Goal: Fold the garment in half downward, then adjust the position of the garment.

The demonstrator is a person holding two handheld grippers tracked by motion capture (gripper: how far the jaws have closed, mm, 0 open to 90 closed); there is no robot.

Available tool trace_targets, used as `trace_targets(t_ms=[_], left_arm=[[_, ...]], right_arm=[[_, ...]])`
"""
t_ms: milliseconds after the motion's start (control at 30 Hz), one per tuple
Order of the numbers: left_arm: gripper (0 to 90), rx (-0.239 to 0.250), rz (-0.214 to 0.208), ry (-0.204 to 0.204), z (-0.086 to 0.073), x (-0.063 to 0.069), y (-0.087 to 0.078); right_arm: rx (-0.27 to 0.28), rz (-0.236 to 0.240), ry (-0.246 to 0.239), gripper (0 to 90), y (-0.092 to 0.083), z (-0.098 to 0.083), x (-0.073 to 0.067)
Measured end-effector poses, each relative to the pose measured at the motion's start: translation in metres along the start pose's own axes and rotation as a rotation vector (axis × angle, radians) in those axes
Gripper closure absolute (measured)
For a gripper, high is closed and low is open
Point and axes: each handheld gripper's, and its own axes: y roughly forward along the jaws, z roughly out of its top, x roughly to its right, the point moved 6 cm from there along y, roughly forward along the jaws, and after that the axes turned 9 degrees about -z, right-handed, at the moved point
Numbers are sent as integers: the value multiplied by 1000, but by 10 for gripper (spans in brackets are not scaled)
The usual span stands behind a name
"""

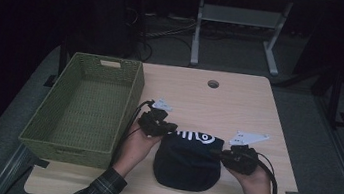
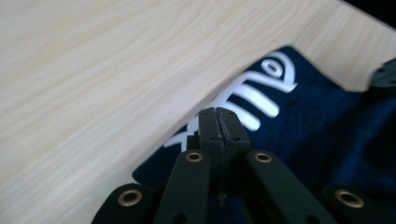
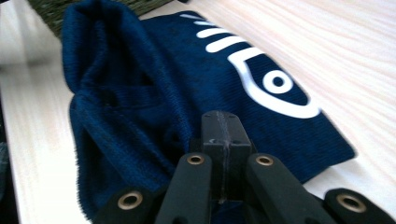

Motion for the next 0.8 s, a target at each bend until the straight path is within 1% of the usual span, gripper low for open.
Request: trace_targets(t_ms=[133, 233, 333, 367, 400, 433, 467, 500, 533, 567, 600, 667, 700, 767, 800], left_arm=[[899, -39, 6, -3, -8, -3, 12], [899, -72, 7, -3, -14, -4, 23], [899, -104, 9, 0, -19, -5, 33], [900, -111, 7, 3, -21, -6, 36], [900, -120, 6, 6, -22, -6, 40], [900, -124, 5, 10, -22, -6, 42], [900, -135, -1, 20, -22, -6, 47], [900, -137, -2, 24, -21, -6, 49], [900, -137, -2, 24, -21, -6, 49], [900, -147, -7, 38, -20, -6, 53], [900, -145, -13, 41, -18, -5, 56], [900, -155, -32, 50, -15, -6, 61], [900, -165, -45, 66, -13, -6, 63], [900, -167, -64, 69, -8, -5, 69], [900, -169, -68, 79, -6, -4, 72]], right_arm=[[-10, 9, -12, 900, 0, -5, -9], [-25, 25, -17, 900, 2, -14, -15], [-51, 41, -19, 900, 5, -23, -23], [-62, 40, -33, 900, 6, -27, -25], [-73, 41, -32, 900, 7, -30, -28], [-86, 46, -28, 900, 9, -34, -31], [-87, 49, -36, 900, 10, -37, -32], [-104, 51, -41, 900, 12, -42, -36], [-109, 53, -47, 900, 14, -44, -37], [-118, 56, -41, 900, 15, -46, -39], [-126, 57, -44, 900, 16, -48, -41], [-126, 64, -51, 900, 18, -50, -47], [-126, 61, -56, 900, 18, -51, -50], [-125, 58, -68, 900, 17, -52, -55], [-120, 58, -74, 900, 17, -53, -58]])
